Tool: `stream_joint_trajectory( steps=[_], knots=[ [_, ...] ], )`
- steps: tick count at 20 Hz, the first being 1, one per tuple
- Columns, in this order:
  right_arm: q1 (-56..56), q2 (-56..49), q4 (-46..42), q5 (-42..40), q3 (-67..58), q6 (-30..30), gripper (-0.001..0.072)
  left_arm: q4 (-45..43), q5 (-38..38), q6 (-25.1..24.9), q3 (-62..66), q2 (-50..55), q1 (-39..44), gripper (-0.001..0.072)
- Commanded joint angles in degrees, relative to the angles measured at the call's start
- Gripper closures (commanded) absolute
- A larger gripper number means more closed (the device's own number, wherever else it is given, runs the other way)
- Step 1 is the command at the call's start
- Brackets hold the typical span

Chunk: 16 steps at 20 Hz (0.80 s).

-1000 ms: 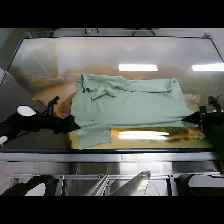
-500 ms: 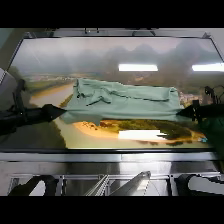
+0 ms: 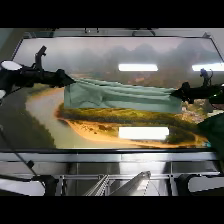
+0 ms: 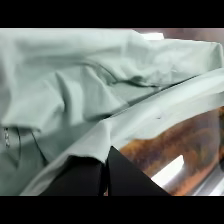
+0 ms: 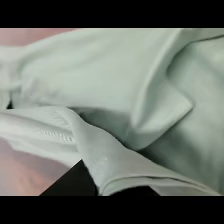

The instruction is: Fold the shirts.

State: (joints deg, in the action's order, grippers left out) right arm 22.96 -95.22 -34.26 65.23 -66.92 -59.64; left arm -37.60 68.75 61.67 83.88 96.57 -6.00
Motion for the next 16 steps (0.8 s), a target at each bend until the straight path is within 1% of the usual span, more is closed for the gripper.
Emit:
stream_joint_trajectory(
  steps=[1, 2, 4, 5, 6, 7, 8, 9, 10, 11, 12, 14, 16],
  knots=[
    [-0.7, -5.8, 0.5, -4.0, -1.0, 2.6, 0.0693, -7.9, 4.5, 6.7, 17.0, 14.9, 2.5, 0.0698],
    [-0.7, -6.9, 0.5, -3.9, -1.0, 4.0, 0.0692, -9.8, 5.9, 7.7, 19.6, 17.0, 2.7, 0.0698],
    [-0.5, -7.7, 0.5, -3.8, -1.0, 6.6, 0.0681, -11.2, 8.5, 8.1, 24.0, 20.1, 2.6, 0.0692],
    [0.0, -7.5, 0.5, -3.0, -1.4, 6.8, 0.0585, -11.2, 9.7, 8.1, 25.6, 20.9, 2.4, 0.0595],
    [1.0, -7.3, 0.5, -0.4, -2.6, 7.1, 0.0413, -10.9, 11.5, 8.1, 27.4, 21.3, 2.0, 0.04],
    [2.4, -7.0, 0.4, 3.1, -4.2, 8.2, 0.0294, -10.5, 13.7, 8.1, 29.6, 21.3, 1.5, 0.0363],
    [4.2, -6.6, -0.4, 6.6, -6.4, 8.8, 0.0204, -10.4, 16.2, 8.1, 32.4, 21.2, 0.8, 0.0363],
    [6.1, -6.4, -1.4, 8.9, -8.5, 8.8, 0.0178, -10.4, 18.4, 8.9, 34.8, 21.2, 0.1, 0.0363],
    [7.9, -6.3, -2.4, 9.5, -10.1, 8.7, 0.0177, -10.3, 19.4, 10.3, 36.2, 20.6, -0.8, 0.0363],
    [9.3, -6.3, -2.6, 9.0, -10.5, 8.7, 0.0151, -10.3, 19.1, 11.3, 35.7, 19.5, -1.4, 0.0364],
    [10.1, -6.6, -3.0, 7.4, -10.4, 8.7, 0.008, -10.2, 17.5, 11.5, 33.3, 17.7, -1.7, 0.0364],
    [9.7, -8.6, -3.0, 5.7, -10.4, 7.6, 0.0072, -9.7, 14.6, 11.5, 28.6, 15.0, -1.9, 0.0363],
    [7.9, -11.2, -3.0, 4.5, -10.4, 6.9, 0.0074, -5.4, 13.3, 11.5, 25.4, 13.9, -1.5, 0.0363]
  ],
)
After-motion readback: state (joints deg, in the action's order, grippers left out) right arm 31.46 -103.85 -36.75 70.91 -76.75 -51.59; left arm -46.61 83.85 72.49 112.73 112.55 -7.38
